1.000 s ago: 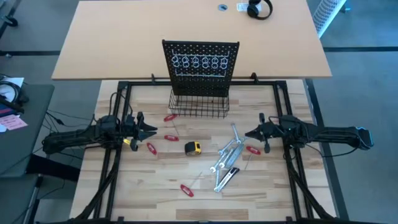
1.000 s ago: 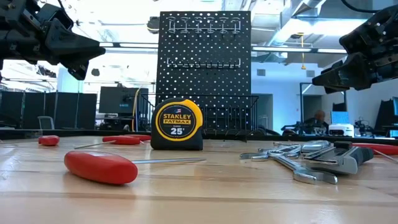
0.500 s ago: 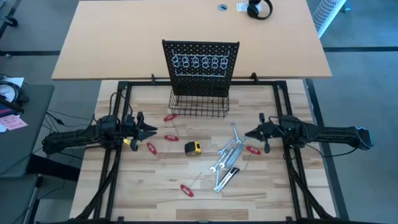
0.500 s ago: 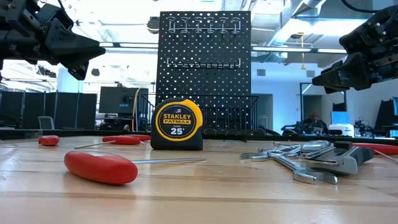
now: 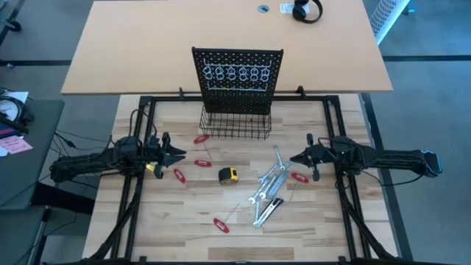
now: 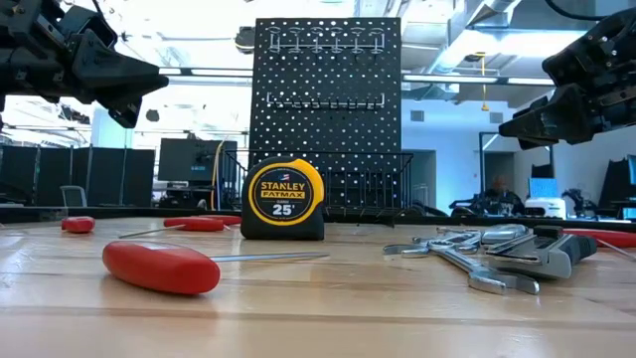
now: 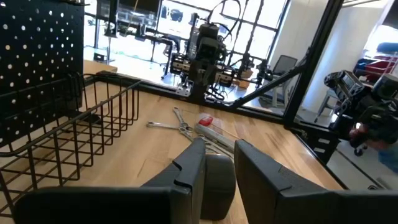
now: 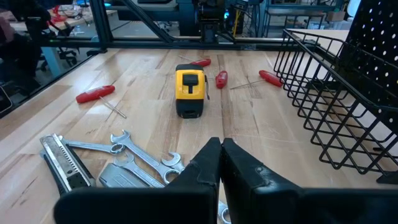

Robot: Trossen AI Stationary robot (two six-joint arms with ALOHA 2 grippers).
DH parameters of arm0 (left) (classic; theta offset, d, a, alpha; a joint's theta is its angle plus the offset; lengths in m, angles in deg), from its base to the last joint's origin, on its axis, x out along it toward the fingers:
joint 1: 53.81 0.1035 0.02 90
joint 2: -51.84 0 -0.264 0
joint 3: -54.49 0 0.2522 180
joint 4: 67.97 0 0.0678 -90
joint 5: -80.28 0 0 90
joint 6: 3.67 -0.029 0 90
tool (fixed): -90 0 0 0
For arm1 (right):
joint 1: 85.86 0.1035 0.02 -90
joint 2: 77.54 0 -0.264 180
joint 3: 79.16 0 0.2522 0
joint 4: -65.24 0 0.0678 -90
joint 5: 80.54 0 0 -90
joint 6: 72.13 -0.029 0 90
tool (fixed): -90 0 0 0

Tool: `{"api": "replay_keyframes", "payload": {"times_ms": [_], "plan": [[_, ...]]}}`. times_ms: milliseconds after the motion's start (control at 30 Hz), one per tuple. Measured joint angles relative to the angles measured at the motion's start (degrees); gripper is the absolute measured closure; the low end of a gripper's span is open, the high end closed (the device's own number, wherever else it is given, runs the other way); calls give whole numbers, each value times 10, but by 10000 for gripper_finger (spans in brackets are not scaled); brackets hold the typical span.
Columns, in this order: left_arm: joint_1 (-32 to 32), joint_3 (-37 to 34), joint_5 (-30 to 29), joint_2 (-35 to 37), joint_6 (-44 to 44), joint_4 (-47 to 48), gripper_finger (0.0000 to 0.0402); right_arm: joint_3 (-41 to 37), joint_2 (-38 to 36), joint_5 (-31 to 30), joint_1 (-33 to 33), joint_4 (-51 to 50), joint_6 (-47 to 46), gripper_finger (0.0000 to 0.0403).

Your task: Hang tools onto peg board

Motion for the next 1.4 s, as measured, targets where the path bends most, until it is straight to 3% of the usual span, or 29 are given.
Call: {"api": "replay_keyframes", "payload": {"times_ms": [133, 267, 400, 500, 700, 867, 1000, 1233, 1400], "plan": [[0, 0, 0, 0, 0, 0, 325, 0, 0, 0, 0, 58, 61, 381], [0, 0, 0, 0, 0, 0, 325, 0, 3, 3, 12, 188, -14, 381], [0, 0, 0, 0, 0, 0, 325, 5, 32, 86, 42, 341, -50, 381], [0, 0, 0, 0, 0, 1, 325, 38, 101, 93, 91, 362, -19, 381], [0, 0, -1, 0, 0, 1, 325, 172, 340, -19, 150, 363, 29, 376], [0, 0, -2, 0, 2, 0, 325, 309, 545, -17, 117, 282, 12, 330], [0, 0, -3, 0, 2, 0, 325, 440, 679, 16, 100, 161, 2, 260], [0, 0, -3, 0, -3, 1, 325, 700, 829, 30, 115, -137, 48, 116], [0, 0, -2, 0, -1, 1, 325, 845, 916, 16, 127, -272, 31, 84]]}}
